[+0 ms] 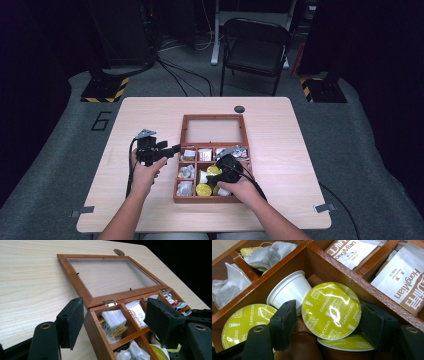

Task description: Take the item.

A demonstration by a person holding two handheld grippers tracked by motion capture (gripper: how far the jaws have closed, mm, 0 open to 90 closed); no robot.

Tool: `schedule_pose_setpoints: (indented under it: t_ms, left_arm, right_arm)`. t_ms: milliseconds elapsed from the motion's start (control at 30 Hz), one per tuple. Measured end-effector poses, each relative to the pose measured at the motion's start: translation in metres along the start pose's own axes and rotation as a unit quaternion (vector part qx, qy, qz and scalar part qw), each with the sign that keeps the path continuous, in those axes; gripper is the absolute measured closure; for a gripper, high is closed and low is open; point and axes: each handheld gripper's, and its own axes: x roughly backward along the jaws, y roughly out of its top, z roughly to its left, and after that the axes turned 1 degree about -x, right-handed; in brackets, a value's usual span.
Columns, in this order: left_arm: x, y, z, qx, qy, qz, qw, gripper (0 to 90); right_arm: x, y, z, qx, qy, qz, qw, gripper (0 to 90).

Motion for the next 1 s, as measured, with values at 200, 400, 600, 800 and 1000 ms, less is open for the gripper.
schedule_pose_setpoints:
  t_ms: [200, 400, 600, 800, 1000]
  left_arm:
    - [0.002, 0.000, 0.001, 0.002, 0.003, -0.003, 1.0000, 31.7]
    - [0.001, 0.000, 0.001, 0.005, 0.000, -0.001, 1.0000, 31.7]
    - [0.000, 0.000, 0.001, 0.006, -0.001, -0.001, 1.0000, 31.8]
    - [0.000, 0.000, 0.001, 0.009, -0.003, -0.002, 1.0000, 31.8]
    - [0.001, 0.000, 0.001, 0.006, -0.003, -0.002, 1.0000, 31.8]
  right_arm:
    - [0.000, 0.000, -0.001, 0.010, -0.006, 0.002, 0.9999, 36.5]
    - [0.000, -0.001, -0.001, 0.013, -0.009, 0.001, 0.9999, 37.2]
    - [0.001, -0.001, 0.000, 0.011, -0.009, 0.000, 0.9999, 37.3]
    - [0.008, 0.003, 0.003, 0.016, -0.009, -0.008, 0.9998, 37.3]
    - [0.020, 0.008, 0.003, 0.019, -0.001, -0.015, 0.9997, 37.3]
